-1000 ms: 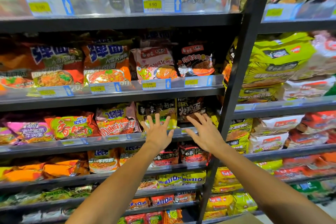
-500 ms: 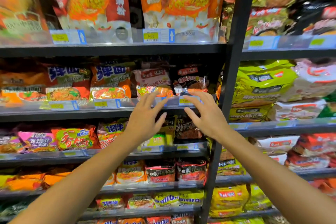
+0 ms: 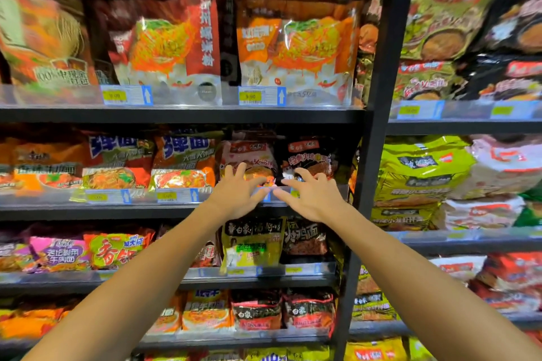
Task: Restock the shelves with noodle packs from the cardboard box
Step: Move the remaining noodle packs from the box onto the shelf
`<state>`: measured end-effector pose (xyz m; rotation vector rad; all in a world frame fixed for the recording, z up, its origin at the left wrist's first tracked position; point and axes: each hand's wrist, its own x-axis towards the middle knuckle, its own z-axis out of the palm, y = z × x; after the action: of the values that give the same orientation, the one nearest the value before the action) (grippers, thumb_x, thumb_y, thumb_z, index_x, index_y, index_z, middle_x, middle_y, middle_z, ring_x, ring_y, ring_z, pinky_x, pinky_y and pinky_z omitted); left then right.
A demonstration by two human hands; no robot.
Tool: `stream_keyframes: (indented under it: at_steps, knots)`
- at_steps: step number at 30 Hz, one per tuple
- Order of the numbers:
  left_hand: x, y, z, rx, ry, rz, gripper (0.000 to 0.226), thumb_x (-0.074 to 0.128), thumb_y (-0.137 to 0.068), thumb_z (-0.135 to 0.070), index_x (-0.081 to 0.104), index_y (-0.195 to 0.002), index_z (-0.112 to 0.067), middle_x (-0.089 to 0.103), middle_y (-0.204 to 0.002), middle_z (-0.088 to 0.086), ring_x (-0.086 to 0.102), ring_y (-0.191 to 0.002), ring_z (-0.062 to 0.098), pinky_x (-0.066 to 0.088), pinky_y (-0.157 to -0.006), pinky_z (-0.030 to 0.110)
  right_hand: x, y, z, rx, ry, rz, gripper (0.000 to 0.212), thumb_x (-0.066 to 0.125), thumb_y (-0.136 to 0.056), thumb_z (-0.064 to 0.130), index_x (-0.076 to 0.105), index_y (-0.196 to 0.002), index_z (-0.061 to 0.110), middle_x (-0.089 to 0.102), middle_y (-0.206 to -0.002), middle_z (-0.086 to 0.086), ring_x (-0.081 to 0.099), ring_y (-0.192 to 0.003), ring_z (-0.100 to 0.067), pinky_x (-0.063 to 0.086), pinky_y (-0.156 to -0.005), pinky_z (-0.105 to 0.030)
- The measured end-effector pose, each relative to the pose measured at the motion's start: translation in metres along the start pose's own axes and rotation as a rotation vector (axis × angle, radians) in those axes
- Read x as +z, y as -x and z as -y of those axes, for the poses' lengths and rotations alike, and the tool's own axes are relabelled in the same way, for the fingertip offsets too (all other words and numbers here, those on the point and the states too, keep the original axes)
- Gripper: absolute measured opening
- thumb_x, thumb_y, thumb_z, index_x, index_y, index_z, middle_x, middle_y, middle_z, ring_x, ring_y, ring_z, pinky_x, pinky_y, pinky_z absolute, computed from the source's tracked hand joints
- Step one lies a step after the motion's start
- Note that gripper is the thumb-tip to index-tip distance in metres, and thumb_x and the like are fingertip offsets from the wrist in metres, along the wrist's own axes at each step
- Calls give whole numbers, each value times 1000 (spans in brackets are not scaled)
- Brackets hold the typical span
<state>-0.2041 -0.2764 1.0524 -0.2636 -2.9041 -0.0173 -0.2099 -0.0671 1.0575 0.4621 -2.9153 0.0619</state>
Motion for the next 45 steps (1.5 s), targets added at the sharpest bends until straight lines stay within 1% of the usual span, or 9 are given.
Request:
stream_keyframes:
  at_steps: [6,14,18,22,26,33,39,43,45]
  knots:
    - [5,-2,2,40,-78,-64,55,21,-100,-63,33,-149,-42,13,-160,13,12,-142,44,31,-113,54,-8,-15,11,92,-37,90,78,13,-87,82,30,-152,42,0,-165,0,10,-146,-41,30,-110,-53]
    - [11,-9,-5,10,-93,-90,58,22,-99,-62,28,-151,-38,15,-160,13,15,-140,46,30,-112,54,-6,-24,23,159,-71,67,86,8,-86,83,31,-153,35,5,-165,-4,29,-140,-46,32,-108,-54]
    - [12,-5,1,27,-64,-69,66,19,-98,-66,20,-156,-36,11,-164,10,10,-144,44,20,-118,53,1,-19,15,79,-6,48,117,-25,-58,90,22,-154,41,9,-164,-7,39,-136,-43,40,-100,-49]
    - [6,12,25,101,-12,-147,83,1,-85,-75,13,-157,-37,9,-166,5,6,-151,35,11,-122,50,0,5,11,81,-69,-158,82,11,-87,78,33,-152,34,28,-160,0,39,-138,-28,34,-112,-41]
    - [9,48,60,147,78,-250,65,18,-98,-68,19,-156,-40,8,-166,-4,2,-152,25,12,-124,49,2,40,7,-13,-89,-274,70,21,-94,69,32,-153,31,32,-158,6,28,-145,-18,26,-117,-36]
    - [-1,130,121,-49,91,-200,66,23,-96,-67,23,-155,-38,8,-165,-8,2,-152,23,15,-123,50,0,68,34,-151,-206,-283,69,31,-93,66,31,-153,33,31,-157,7,25,-146,-16,29,-118,-38]
    - [-21,157,183,-176,48,-194,82,4,-84,-83,25,-152,-42,16,-163,-4,10,-151,27,21,-120,51,1,61,103,-238,-309,-237,69,34,-95,66,20,-155,36,19,-161,10,14,-150,-16,25,-120,-38]
    - [-25,156,232,-174,33,-232,78,6,-86,-82,28,-150,-44,17,-162,-5,11,-149,29,26,-117,54,2,45,155,-278,-298,-169,66,32,-95,65,12,-154,43,8,-164,11,2,-152,-15,14,-121,-37]
    - [-23,154,256,-147,41,-201,71,11,-88,-79,26,-150,-47,11,-164,-6,7,-149,30,25,-118,55,5,32,179,-280,-293,-144,65,32,-95,65,13,-154,45,5,-163,14,1,-151,-13,16,-121,-37]
